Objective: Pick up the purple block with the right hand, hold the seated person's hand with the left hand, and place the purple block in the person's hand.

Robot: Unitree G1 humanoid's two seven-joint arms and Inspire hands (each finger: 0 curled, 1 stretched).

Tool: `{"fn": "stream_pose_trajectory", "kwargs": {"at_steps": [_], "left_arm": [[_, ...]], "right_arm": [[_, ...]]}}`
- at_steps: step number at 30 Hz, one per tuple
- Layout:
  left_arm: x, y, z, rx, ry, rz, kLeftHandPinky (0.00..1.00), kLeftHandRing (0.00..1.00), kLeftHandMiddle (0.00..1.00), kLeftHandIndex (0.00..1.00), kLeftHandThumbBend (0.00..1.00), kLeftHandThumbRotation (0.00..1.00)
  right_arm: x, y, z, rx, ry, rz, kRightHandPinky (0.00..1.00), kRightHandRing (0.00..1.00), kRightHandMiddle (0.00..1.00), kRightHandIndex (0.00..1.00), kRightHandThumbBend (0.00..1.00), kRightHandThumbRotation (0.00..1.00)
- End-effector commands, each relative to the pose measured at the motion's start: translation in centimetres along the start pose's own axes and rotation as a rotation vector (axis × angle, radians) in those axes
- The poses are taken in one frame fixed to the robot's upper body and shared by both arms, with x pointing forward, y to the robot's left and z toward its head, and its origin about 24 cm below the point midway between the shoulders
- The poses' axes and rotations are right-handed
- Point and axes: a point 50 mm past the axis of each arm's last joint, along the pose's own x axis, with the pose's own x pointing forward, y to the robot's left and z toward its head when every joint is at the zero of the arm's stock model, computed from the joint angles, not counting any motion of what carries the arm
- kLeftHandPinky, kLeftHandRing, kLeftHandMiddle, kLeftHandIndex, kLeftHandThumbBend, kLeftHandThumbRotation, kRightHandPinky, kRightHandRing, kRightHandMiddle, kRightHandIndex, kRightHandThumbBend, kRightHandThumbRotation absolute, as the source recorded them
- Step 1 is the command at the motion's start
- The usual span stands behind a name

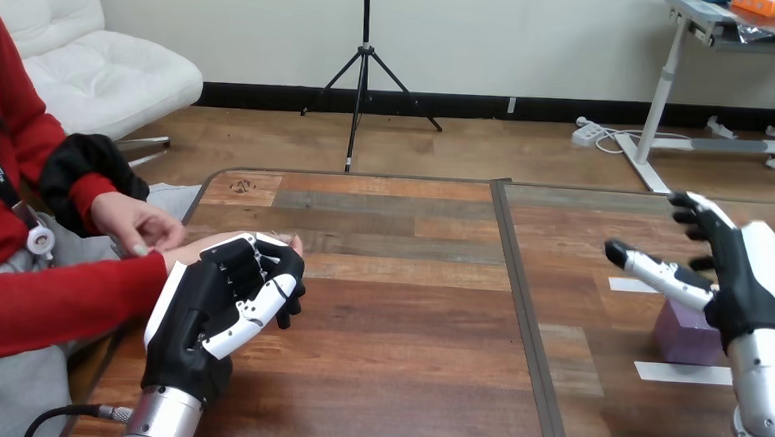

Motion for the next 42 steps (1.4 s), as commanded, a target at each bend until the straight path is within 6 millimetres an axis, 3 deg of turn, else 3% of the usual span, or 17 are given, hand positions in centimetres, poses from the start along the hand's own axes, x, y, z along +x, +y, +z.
{"fn": "stream_pose_trajectory", "kwargs": {"at_steps": [1, 42], "left_arm": [[2.4, -0.3, 1.9, 0.008, -0.094, -0.027, 0.21, 0.32, 0.38, 0.41, 0.43, 0.25], [2.4, -0.1, 1.9, 0.017, -0.089, -0.028, 0.21, 0.31, 0.37, 0.40, 0.42, 0.23]], "right_arm": [[1.6, -1.4, 1.7, -0.017, -0.018, -0.052, 0.73, 0.88, 0.87, 0.88, 0.95, 0.52], [1.1, -0.5, -1.2, -0.148, 0.244, -0.004, 0.76, 0.90, 0.90, 0.90, 1.00, 0.41]]}}
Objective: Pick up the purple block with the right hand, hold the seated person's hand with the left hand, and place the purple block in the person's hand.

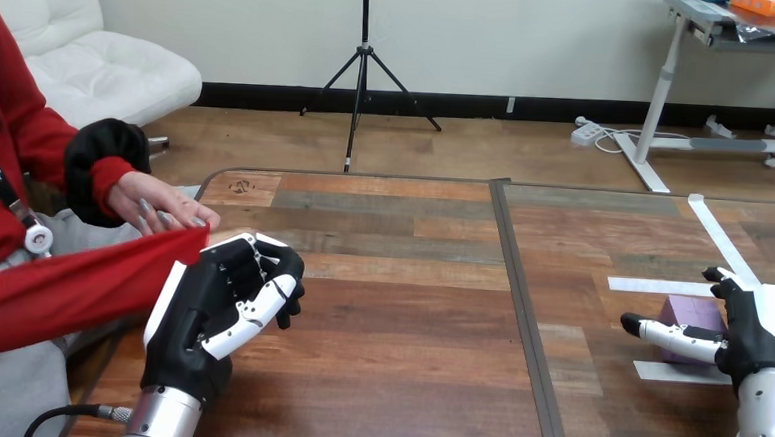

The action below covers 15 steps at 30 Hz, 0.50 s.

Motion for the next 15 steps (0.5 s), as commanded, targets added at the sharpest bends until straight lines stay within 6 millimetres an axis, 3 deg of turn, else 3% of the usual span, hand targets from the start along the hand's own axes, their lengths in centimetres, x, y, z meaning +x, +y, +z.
{"fn": "stream_pose_trajectory", "kwargs": {"at_steps": [1, 15], "left_arm": [[2.42, -0.14, 1.92, 0.017, -0.090, -0.026, 0.21, 0.31, 0.37, 0.40, 0.42, 0.23], [2.42, -0.08, 1.95, 0.019, -0.095, -0.029, 0.21, 0.31, 0.36, 0.40, 0.43, 0.23]], "right_arm": [[1.27, -1.67, 2.75, -0.002, -0.048, -0.058, 0.76, 0.90, 0.90, 0.90, 1.00, 0.41], [1.29, -1.46, 2.76, -0.008, -0.025, -0.063, 0.67, 0.83, 0.85, 0.85, 1.00, 0.33]]}}
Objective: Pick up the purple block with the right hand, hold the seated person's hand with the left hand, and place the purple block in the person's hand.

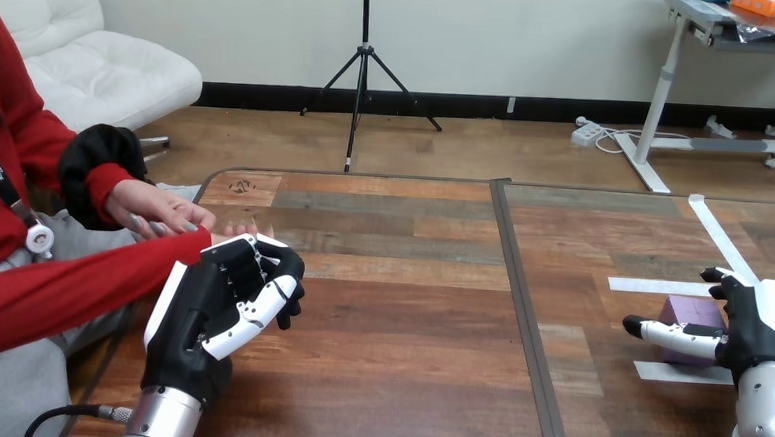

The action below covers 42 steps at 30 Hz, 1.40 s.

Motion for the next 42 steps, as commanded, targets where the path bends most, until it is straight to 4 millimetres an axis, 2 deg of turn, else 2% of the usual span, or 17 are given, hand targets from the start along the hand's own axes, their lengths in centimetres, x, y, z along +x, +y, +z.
{"fn": "stream_pose_trajectory", "kwargs": {"at_steps": [1, 16, 22, 31, 42], "left_arm": [[2.42, -0.08, 1.97, 0.019, -0.097, -0.027, 0.21, 0.31, 0.36, 0.40, 0.43, 0.23], [2.39, -0.05, 1.94, 0.020, -0.095, -0.025, 0.20, 0.30, 0.36, 0.40, 0.42, 0.23], [2.37, -0.05, 1.96, 0.023, -0.097, -0.026, 0.21, 0.31, 0.36, 0.39, 0.42, 0.22], [2.30, -0.04, 2.00, 0.031, -0.101, -0.027, 0.21, 0.31, 0.36, 0.39, 0.42, 0.22], [2.29, 0.01, 1.96, 0.023, -0.100, -0.027, 0.21, 0.31, 0.36, 0.39, 0.42, 0.23]], "right_arm": [[0.98, -1.31, 2.36, 0.015, -0.043, -0.053, 0.66, 0.82, 0.85, 0.85, 1.00, 0.32], [0.88, -1.18, 2.48, 0.013, -0.067, -0.059, 0.63, 0.75, 0.79, 0.79, 0.97, 0.21], [0.86, -1.14, 2.48, 0.054, -0.066, -0.056, 0.62, 0.73, 0.77, 0.75, 0.95, 0.15], [0.78, -1.12, 2.39, 0.077, -0.074, -0.064, 0.55, 0.64, 0.69, 0.69, 0.90, 0.03], [0.73, -1.13, 2.36, 0.088, -0.078, -0.077, 0.48, 0.54, 0.59, 0.60, 0.84, 0.00]]}}
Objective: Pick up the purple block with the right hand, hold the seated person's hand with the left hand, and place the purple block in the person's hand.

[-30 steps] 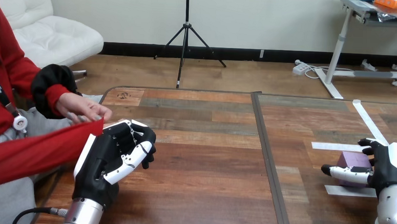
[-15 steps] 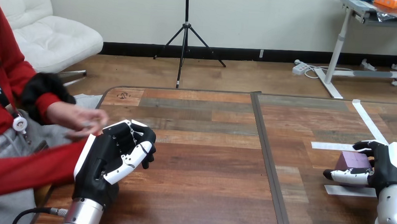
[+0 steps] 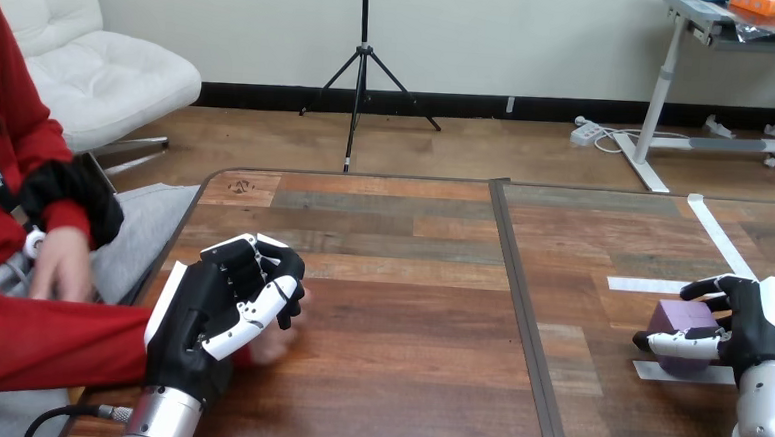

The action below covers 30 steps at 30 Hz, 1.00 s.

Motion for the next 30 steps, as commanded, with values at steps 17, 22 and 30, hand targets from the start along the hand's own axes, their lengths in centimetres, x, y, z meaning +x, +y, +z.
{"fn": "stream_pose_trajectory", "kwargs": {"at_steps": [17, 22, 30], "left_arm": [[2.36, 0.02, 1.97, 0.015, -0.100, -0.025, 0.22, 0.31, 0.36, 0.39, 0.43, 0.22], [2.37, 0.01, 1.98, 0.010, -0.101, -0.025, 0.22, 0.31, 0.36, 0.39, 0.43, 0.22], [2.38, 0.02, 1.98, 0.011, -0.101, -0.026, 0.23, 0.31, 0.36, 0.39, 0.42, 0.21]], "right_arm": [[0.84, -0.89, 2.18, 0.027, -0.053, -0.039, 0.42, 0.47, 0.51, 0.49, 0.76, 0.00], [0.83, -0.90, 2.22, 0.023, -0.060, -0.037, 0.41, 0.46, 0.50, 0.48, 0.76, 0.00], [0.83, -0.91, 2.25, 0.020, -0.065, -0.035, 0.40, 0.45, 0.49, 0.47, 0.77, 0.00]]}}
